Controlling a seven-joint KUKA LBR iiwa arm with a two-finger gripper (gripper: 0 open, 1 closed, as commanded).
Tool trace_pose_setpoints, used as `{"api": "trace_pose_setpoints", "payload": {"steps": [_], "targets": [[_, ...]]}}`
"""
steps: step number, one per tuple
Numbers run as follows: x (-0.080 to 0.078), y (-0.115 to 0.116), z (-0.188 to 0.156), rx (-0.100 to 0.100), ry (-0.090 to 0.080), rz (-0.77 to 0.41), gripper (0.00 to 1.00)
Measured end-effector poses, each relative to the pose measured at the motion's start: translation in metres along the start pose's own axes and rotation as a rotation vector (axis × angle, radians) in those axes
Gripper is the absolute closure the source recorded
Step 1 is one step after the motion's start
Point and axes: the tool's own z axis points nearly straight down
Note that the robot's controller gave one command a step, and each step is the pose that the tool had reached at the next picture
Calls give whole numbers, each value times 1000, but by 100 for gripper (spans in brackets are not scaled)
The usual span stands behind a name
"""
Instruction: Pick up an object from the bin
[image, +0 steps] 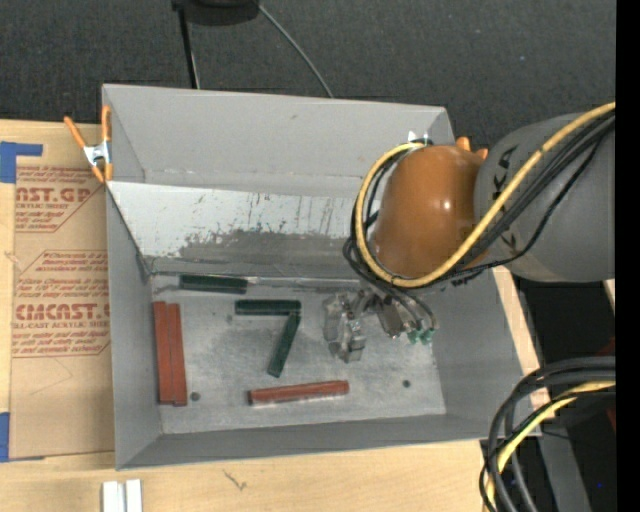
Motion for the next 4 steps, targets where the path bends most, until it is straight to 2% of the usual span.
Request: {"api": "trace_pose_setpoints", "payload": {"steps": [1,2,3,4], "targets": [[-16,15,81,-1,1,-182,0],[-18,15,77,0,-4,-180,0],[19,39,88,8,-28,-389,100],[25,40,93,2,-9,-391,0]]}}
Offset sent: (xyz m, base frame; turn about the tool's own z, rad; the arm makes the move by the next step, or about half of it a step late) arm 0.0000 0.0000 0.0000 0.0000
